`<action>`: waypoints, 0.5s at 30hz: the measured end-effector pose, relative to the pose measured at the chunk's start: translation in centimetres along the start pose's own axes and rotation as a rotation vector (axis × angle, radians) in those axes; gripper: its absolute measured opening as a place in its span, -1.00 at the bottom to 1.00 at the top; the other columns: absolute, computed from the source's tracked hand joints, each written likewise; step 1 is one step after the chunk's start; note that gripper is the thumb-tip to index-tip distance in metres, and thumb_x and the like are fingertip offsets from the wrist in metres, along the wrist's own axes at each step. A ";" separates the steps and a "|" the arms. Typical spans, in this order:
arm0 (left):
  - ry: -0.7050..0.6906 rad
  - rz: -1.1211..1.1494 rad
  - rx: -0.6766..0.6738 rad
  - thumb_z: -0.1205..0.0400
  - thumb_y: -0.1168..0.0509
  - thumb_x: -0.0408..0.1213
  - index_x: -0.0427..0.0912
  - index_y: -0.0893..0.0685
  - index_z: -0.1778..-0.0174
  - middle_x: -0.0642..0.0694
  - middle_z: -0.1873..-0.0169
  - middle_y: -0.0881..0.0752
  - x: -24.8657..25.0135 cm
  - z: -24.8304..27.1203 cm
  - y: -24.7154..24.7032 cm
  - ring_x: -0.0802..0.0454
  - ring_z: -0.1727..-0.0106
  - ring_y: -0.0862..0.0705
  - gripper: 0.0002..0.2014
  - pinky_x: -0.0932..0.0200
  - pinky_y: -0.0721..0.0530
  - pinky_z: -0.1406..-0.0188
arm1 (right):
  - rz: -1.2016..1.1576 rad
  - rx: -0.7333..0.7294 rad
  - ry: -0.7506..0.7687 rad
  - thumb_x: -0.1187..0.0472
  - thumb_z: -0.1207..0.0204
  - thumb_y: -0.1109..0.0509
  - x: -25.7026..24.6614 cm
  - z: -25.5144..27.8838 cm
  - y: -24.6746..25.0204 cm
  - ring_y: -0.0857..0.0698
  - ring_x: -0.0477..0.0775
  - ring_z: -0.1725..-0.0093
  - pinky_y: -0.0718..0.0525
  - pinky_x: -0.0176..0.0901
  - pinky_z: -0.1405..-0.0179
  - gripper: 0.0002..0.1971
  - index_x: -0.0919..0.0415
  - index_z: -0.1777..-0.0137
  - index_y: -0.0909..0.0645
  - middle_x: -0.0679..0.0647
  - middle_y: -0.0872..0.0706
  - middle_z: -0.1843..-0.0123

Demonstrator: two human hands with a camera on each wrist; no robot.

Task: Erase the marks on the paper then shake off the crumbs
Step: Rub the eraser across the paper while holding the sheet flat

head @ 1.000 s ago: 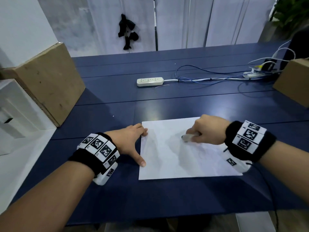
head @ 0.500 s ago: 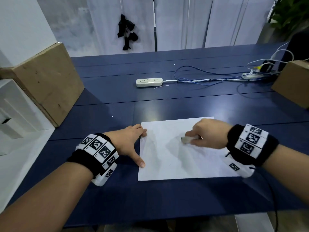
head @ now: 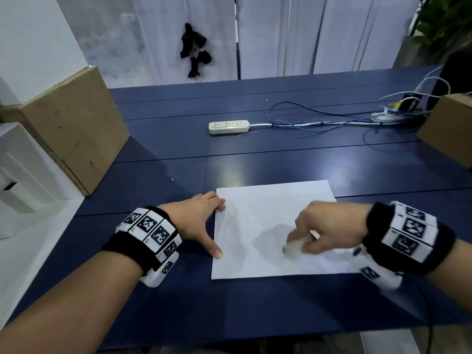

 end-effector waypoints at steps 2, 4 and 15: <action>-0.002 0.004 0.000 -0.16 -0.67 0.25 -0.01 -0.33 -0.52 0.36 -0.18 -0.24 0.0 0.0 0.0 0.22 -0.42 -0.31 0.06 0.18 -0.37 -0.49 | -0.083 -0.064 0.020 -0.07 -0.48 -0.32 -0.8 0.4 -0.7 -0.56 -0.08 0.25 -0.63 -0.18 0.10 -0.64 -0.20 -0.26 -0.68 0.01 -0.73 0.19; -0.005 0.006 -0.001 -0.17 -0.67 0.24 -0.01 -0.33 -0.52 0.35 -0.20 -0.25 0.2 0.1 0.0 0.23 -0.41 -0.30 0.06 0.20 -0.36 -0.48 | 0.014 0.047 -0.078 -0.04 -0.52 -0.31 1.0 -0.5 0.9 -0.60 -0.07 0.20 -0.62 -0.16 0.11 -0.68 -0.18 -0.24 -0.70 0.00 -0.75 0.19; 0.002 0.000 -0.009 -0.14 -0.66 0.29 -0.03 -0.30 -0.58 0.38 -0.23 -0.23 0.0 0.2 -0.1 0.20 -0.50 -0.30 0.13 0.10 -0.36 -0.55 | -0.053 -0.017 -0.027 0.07 -0.49 -0.40 -0.5 -0.3 0.4 -0.59 -0.06 0.21 -0.64 -0.19 0.05 -0.65 -0.19 -0.27 -0.70 0.01 -0.74 0.20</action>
Point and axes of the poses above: each hand's wrist, its own z-axis away from the middle knuckle, its own y-axis out of the back of the hand, x = y × z, the point moved 10 cm from there along -z, towards the middle knuckle
